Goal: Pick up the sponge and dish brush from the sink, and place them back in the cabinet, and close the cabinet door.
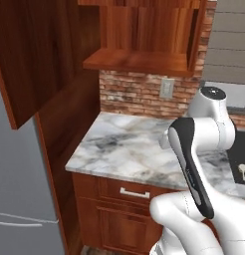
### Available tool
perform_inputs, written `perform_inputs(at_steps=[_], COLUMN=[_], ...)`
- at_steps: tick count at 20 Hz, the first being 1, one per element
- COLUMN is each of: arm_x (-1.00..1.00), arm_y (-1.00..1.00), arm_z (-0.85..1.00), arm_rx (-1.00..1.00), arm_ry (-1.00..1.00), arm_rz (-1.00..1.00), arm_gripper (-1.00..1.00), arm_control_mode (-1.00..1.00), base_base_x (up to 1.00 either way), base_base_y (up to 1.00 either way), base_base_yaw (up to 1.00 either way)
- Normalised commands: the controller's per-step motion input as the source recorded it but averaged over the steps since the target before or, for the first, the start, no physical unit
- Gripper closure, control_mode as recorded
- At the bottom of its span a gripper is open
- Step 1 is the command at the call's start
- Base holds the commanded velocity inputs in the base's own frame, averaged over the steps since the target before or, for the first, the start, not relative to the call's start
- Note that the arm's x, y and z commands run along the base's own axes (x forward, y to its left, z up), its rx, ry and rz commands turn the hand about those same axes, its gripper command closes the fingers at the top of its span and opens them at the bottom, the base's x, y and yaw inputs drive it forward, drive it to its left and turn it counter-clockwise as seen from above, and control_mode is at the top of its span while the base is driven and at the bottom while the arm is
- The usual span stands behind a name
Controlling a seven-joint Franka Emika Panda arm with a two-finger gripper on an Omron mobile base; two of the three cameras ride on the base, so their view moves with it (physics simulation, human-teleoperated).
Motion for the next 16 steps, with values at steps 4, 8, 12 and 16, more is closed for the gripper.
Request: perform_inputs(at_steps=[4,8,12,16], arm_x=[0.00,0.00,0.00,0.00], arm_y=[0.00,0.00,0.00,0.00], arm_z=[0.00,0.00,0.00,0.00], arm_rx=[0.00,0.00,0.00,0.00], arm_ry=[0.00,0.00,0.00,0.00], arm_rz=[0.00,0.00,0.00,0.00], arm_gripper=[1.00,1.00,1.00,1.00], arm_control_mode=[1.00,1.00,1.00,1.00], base_base_x=[0.36,0.28,0.29,0.26], base_base_y=[0.00,0.19,0.32,0.33], base_base_yaw=[0.08,0.05,0.03,0.03])
